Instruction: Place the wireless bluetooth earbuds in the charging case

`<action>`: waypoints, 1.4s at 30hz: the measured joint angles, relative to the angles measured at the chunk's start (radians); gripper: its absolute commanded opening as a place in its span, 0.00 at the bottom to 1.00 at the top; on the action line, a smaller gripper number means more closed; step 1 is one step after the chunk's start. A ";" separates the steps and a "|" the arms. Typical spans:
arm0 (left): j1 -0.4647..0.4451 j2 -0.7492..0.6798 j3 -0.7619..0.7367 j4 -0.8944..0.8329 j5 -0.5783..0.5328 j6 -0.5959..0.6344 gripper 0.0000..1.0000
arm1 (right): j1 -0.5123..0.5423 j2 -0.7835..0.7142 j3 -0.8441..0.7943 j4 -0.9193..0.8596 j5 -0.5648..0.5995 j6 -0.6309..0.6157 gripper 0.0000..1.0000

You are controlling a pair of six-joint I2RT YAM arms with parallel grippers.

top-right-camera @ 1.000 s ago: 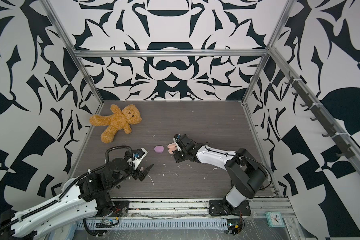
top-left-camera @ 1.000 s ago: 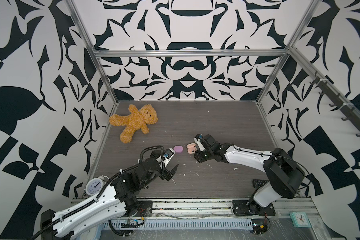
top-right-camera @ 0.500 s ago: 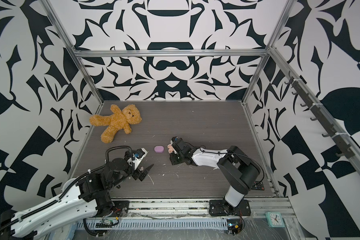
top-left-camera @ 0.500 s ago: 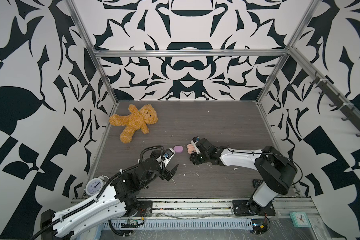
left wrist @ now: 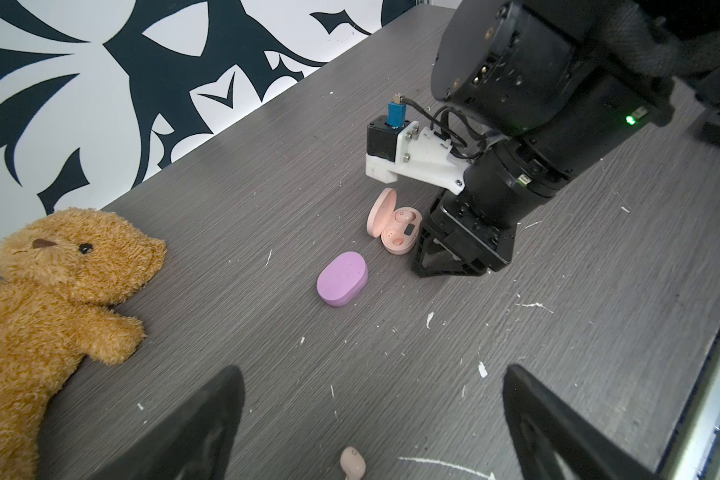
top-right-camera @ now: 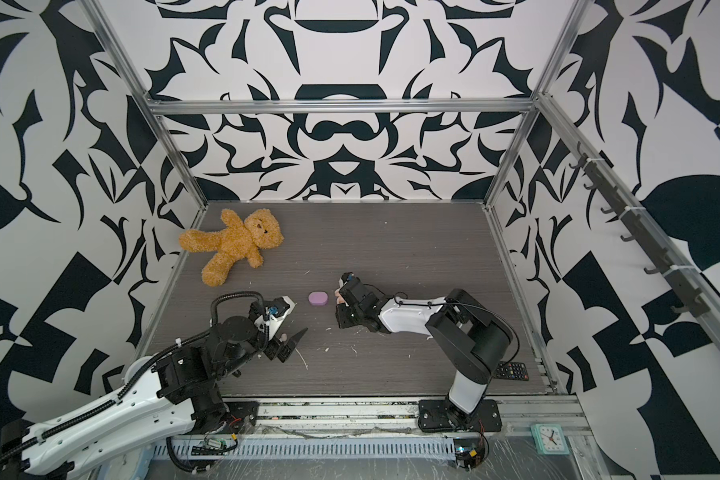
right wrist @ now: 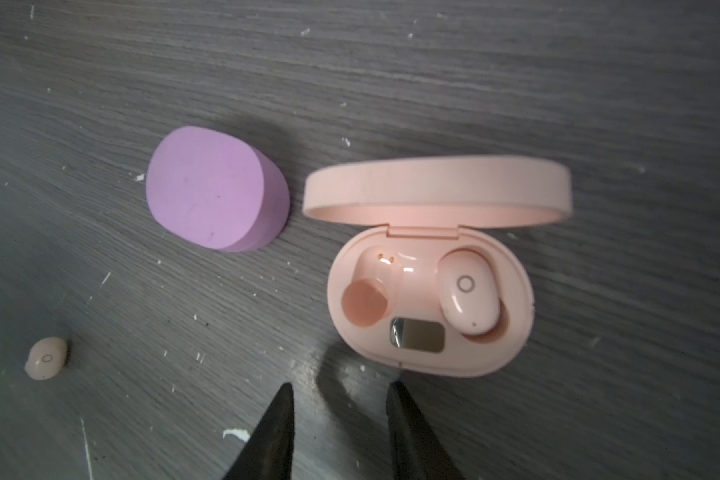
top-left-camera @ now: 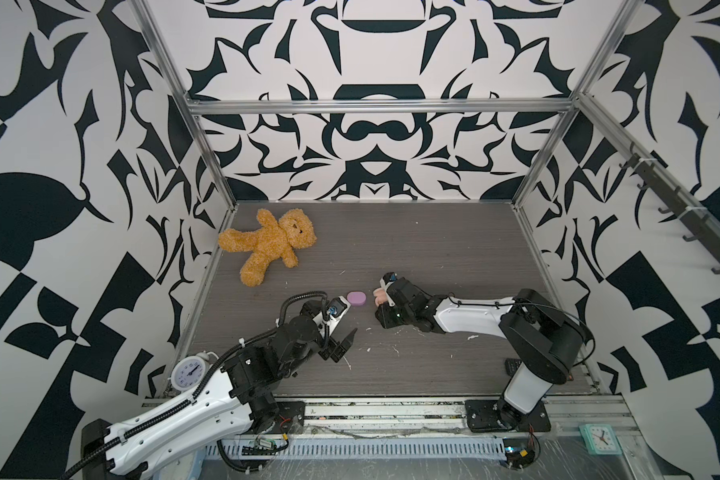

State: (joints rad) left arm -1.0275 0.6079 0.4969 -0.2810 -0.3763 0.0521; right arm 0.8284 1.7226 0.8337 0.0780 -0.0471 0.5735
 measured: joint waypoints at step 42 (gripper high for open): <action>0.000 -0.005 0.000 0.000 0.000 0.000 0.99 | -0.129 -0.174 0.037 -0.090 -0.075 -0.080 0.41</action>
State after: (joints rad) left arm -1.0275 0.6025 0.4969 -0.2810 -0.3759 0.0521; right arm 0.6994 1.5482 0.8711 -0.0124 -0.1223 0.4934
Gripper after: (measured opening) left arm 0.993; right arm 0.411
